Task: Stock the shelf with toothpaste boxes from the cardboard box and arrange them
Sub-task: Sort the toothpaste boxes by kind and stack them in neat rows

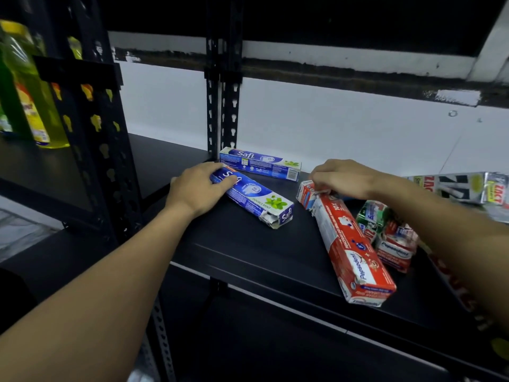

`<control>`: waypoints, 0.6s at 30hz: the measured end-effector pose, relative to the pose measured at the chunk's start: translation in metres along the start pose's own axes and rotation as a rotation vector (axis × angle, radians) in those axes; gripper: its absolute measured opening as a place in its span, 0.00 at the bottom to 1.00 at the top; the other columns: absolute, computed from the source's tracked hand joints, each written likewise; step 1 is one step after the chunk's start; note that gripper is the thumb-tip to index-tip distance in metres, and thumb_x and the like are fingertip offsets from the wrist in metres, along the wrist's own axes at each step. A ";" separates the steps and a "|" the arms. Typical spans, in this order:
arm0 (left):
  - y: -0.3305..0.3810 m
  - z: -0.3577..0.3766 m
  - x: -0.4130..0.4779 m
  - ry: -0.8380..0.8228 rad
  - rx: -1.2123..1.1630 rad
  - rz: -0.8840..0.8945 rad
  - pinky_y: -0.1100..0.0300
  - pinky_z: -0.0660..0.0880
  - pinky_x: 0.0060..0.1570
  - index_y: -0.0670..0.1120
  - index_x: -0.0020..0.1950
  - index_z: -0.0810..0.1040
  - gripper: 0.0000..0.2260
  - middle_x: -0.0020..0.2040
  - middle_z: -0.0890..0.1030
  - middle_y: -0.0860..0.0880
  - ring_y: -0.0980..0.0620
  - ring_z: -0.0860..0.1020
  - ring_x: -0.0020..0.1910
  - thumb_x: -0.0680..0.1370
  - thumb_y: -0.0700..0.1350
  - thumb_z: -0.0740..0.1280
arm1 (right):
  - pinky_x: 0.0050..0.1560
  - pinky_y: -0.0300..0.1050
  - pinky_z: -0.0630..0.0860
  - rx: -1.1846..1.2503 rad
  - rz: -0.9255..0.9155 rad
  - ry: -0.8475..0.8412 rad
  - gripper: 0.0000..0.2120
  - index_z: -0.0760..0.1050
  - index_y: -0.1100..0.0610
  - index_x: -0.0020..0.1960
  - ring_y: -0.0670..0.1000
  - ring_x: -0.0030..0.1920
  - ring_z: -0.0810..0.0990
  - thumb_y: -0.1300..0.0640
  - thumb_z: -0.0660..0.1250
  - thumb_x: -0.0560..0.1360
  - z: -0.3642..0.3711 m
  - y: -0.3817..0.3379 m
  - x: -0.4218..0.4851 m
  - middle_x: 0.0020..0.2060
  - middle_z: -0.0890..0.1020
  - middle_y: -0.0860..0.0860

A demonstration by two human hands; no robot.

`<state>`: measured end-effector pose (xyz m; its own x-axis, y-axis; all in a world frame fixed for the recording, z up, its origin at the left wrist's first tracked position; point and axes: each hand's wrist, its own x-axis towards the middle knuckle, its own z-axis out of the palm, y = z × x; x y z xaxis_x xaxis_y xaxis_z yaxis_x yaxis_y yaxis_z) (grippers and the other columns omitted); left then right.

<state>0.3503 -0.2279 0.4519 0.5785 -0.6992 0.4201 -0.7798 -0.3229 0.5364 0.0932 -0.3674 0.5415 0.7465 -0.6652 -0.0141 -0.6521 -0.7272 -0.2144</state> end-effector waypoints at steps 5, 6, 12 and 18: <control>0.003 0.003 0.007 0.033 0.137 -0.018 0.44 0.64 0.64 0.55 0.70 0.73 0.30 0.70 0.74 0.54 0.49 0.73 0.67 0.75 0.71 0.58 | 0.59 0.57 0.71 -0.034 -0.007 0.030 0.18 0.76 0.47 0.45 0.49 0.50 0.77 0.38 0.55 0.68 0.004 0.000 -0.005 0.48 0.79 0.46; 0.003 0.005 0.008 0.041 0.172 -0.013 0.44 0.65 0.63 0.55 0.70 0.73 0.30 0.69 0.75 0.53 0.48 0.74 0.66 0.75 0.71 0.58 | 0.59 0.57 0.71 -0.042 -0.016 0.030 0.16 0.76 0.48 0.45 0.49 0.49 0.77 0.38 0.57 0.70 0.006 0.001 -0.004 0.48 0.79 0.46; 0.007 0.014 0.022 0.115 0.323 0.004 0.46 0.66 0.60 0.50 0.66 0.75 0.30 0.63 0.77 0.46 0.43 0.74 0.62 0.75 0.70 0.58 | 0.60 0.54 0.72 0.008 -0.042 0.063 0.19 0.78 0.44 0.46 0.45 0.48 0.79 0.30 0.62 0.69 0.016 0.002 -0.001 0.46 0.82 0.42; 0.013 0.025 0.040 0.136 0.314 -0.035 0.46 0.67 0.59 0.47 0.64 0.75 0.31 0.63 0.76 0.46 0.43 0.73 0.61 0.74 0.70 0.59 | 0.59 0.53 0.66 -0.131 -0.038 0.185 0.32 0.78 0.45 0.44 0.45 0.48 0.78 0.19 0.61 0.60 0.029 -0.007 0.019 0.44 0.82 0.41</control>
<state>0.3571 -0.2760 0.4575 0.6161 -0.5997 0.5107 -0.7825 -0.5402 0.3097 0.1157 -0.3705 0.5143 0.7416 -0.6481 0.1735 -0.6447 -0.7599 -0.0829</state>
